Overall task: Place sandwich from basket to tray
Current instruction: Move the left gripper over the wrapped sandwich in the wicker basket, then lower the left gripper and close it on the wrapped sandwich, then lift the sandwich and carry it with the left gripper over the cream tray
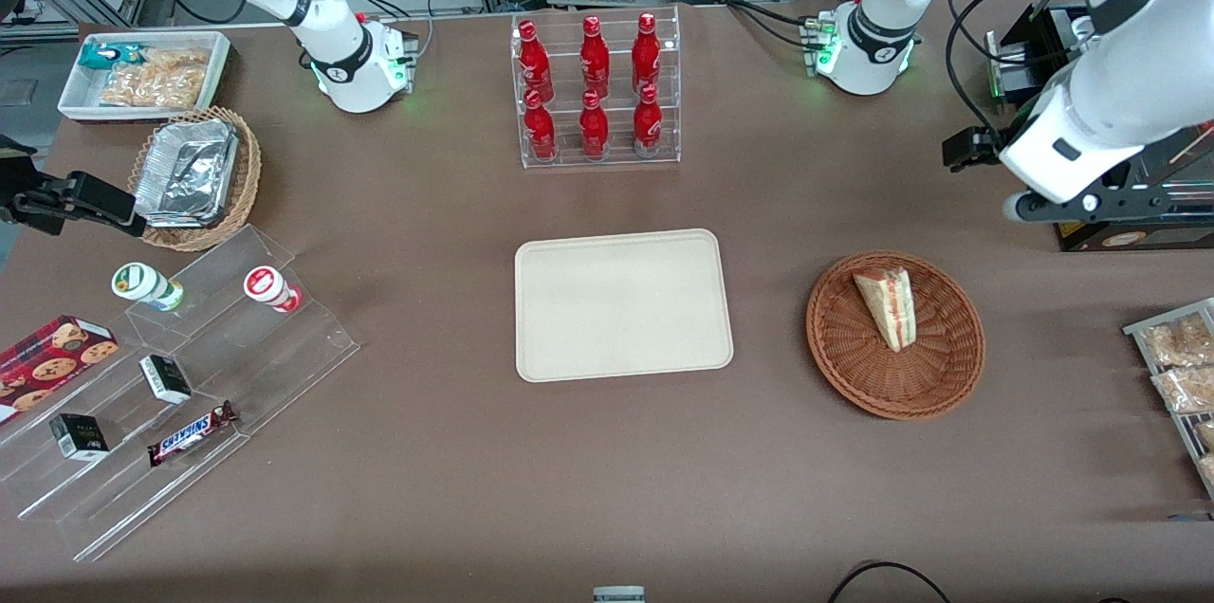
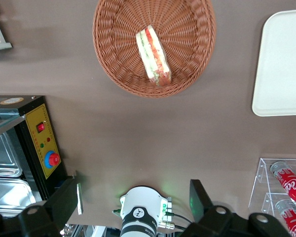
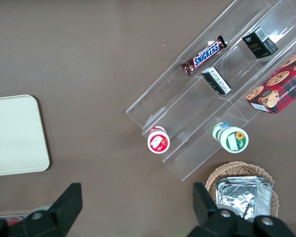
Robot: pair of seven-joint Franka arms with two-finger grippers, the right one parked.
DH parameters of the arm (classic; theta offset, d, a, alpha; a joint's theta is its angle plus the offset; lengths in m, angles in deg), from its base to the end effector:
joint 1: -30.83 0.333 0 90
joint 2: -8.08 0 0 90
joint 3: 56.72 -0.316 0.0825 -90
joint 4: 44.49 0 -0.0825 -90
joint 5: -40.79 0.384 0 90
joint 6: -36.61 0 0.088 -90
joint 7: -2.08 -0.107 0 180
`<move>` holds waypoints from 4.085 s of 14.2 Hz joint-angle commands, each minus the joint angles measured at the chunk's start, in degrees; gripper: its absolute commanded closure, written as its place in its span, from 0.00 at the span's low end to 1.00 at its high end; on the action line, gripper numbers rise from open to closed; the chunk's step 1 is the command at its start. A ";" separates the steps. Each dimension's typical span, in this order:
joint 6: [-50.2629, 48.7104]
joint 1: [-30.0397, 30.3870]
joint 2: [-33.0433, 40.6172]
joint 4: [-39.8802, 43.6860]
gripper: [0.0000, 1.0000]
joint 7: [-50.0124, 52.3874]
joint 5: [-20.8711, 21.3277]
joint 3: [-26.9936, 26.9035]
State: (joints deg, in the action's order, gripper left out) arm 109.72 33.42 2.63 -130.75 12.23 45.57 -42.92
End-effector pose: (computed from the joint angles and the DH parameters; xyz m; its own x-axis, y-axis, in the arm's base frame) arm 0.5399 -0.0898 0.5829 0.9538 0.0084 -0.3002 -0.0276 -0.9929 -0.1154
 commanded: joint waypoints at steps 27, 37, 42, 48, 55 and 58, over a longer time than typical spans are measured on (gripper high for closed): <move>53.53 0.14 -11.16 -33.80 0.00 34.76 -0.57 -3.70; 55.83 -2.49 -12.40 -33.89 0.76 38.27 -0.39 -3.52; 52.16 -4.17 -12.04 -30.30 0.87 37.31 0.48 -3.43; 35.53 -8.10 -12.57 -14.13 0.87 32.91 -0.30 -1.07; 37.10 -24.72 -28.02 1.60 0.86 33.18 0.14 -0.79; 43.16 -29.38 -35.40 6.27 0.85 33.35 -0.30 -0.53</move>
State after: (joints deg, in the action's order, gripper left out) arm 151.70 6.67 -26.90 -130.81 45.39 45.36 -43.02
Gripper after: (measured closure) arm 0.846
